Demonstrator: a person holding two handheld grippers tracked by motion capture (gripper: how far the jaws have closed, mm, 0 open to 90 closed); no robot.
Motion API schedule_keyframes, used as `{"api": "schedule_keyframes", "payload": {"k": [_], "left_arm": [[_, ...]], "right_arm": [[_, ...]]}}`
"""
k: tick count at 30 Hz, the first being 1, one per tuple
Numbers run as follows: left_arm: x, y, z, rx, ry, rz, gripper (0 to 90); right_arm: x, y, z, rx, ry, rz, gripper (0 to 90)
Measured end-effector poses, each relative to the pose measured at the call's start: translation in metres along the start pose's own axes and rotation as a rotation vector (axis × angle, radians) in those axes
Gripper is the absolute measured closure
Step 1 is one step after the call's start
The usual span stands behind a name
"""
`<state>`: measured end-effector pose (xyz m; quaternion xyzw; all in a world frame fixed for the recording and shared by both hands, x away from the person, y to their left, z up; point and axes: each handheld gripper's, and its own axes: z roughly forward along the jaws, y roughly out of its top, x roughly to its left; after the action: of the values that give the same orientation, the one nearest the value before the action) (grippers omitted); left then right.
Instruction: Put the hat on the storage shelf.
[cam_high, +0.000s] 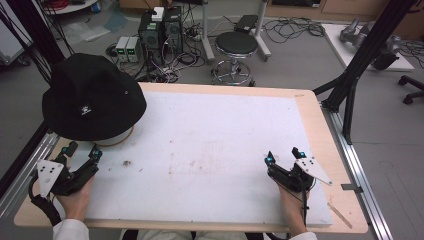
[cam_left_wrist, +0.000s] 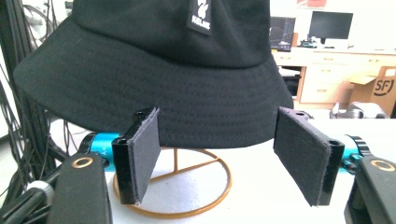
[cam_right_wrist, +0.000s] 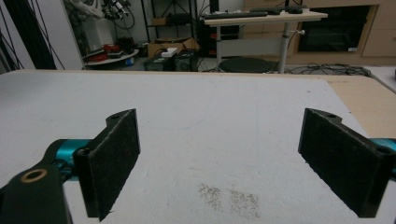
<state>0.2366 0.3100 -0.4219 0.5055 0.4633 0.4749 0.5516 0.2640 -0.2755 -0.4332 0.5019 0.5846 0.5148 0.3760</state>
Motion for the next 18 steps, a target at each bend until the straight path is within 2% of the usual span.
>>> {"api": "schedule_keyframes", "payload": {"k": [18], "left_arm": [[-0.0003, -0.0038, 0.0022, 0.008, -0.017, -0.015, 32.0]], "right_arm": [[-0.0019, -0.0005, -0.0011, 0.009, -0.002, 0.009, 12.0]]}}
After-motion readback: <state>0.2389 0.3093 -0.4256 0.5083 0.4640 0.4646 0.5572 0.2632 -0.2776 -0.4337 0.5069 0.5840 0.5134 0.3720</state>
